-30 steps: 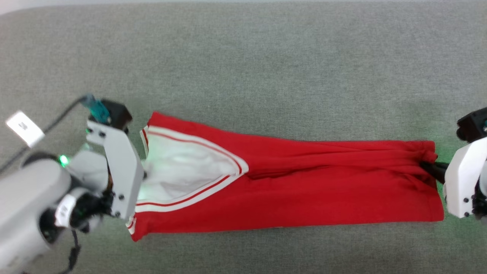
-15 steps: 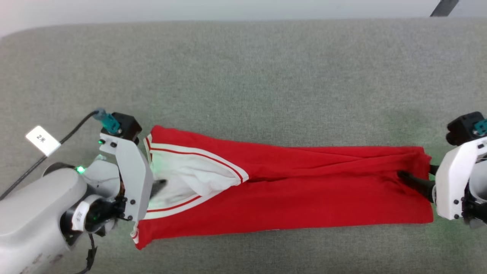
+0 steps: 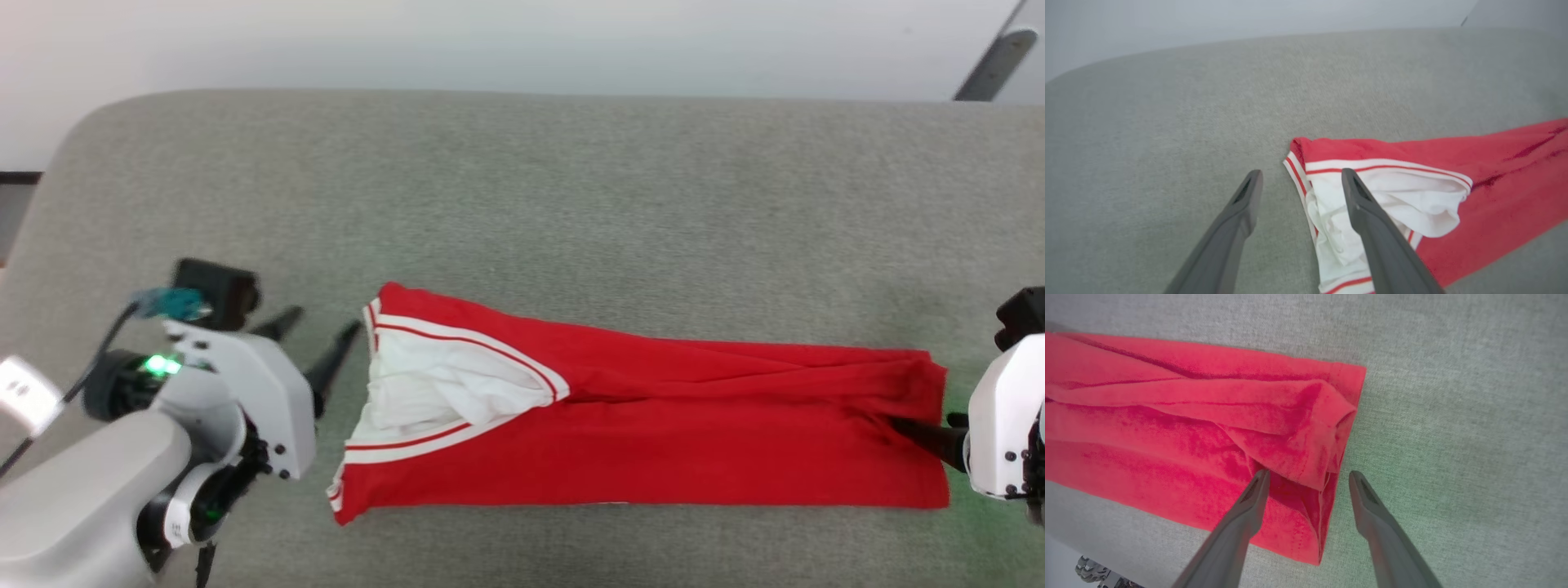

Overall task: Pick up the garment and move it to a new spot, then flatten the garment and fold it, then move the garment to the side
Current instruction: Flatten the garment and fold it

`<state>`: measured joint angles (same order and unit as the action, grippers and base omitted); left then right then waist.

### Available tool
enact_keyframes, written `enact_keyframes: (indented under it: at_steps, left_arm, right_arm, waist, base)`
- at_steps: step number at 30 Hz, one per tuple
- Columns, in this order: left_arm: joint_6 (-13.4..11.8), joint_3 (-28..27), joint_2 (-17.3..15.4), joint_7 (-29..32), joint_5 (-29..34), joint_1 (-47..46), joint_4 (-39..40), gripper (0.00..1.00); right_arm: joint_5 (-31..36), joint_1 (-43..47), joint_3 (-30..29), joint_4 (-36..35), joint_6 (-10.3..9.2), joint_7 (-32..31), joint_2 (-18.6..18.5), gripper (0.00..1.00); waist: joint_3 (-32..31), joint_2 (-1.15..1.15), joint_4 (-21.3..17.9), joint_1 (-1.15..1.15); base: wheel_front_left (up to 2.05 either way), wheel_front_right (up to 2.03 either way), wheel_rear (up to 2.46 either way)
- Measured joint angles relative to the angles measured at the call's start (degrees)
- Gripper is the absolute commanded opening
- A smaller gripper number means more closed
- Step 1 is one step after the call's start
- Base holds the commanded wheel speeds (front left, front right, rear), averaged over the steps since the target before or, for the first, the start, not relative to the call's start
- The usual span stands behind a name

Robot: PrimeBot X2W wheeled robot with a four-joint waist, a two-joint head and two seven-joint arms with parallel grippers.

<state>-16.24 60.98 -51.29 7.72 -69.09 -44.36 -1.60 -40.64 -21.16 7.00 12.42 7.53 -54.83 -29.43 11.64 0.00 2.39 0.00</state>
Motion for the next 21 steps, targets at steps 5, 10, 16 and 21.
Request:
enact_keyframes:
  at_steps: [5,10,16,21]
  left_arm:
    - [-2.5,-3.6,0.6,-12.4,0.9,4.3,-1.8,1.0]
    - [-3.4,-7.1,1.5,-21.0,0.5,9.0,-3.9,1.0]
    - [-3.4,-15.6,4.8,-22.6,1.9,15.4,-6.2,1.0]
    - [-1.3,-26.1,9.6,-22.7,8.8,21.0,-7.3,1.0]
  right_arm:
    - [1.6,0.5,-1.1,2.1,0.0,-1.7,0.7,1.0]
    - [2.4,0.6,-1.9,4.3,0.0,-2.1,1.5,1.0]
    - [2.4,-0.3,-2.5,7.4,-0.01,-2.4,2.2,1.0]
    - [0.5,-1.1,-2.1,8.4,-0.08,-2.6,2.1,0.0]
  waist:
    - [-0.4,0.0,1.9,0.0]
    - [-0.4,0.0,3.5,0.0]
    - [0.0,0.0,4.8,0.0]
    - [0.6,0.0,5.5,0.0]
  base:
    - [0.0,0.0,0.0]
    - [0.0,0.0,0.0]
    - [0.0,0.0,0.0]
    - [0.0,0.0,0.0]
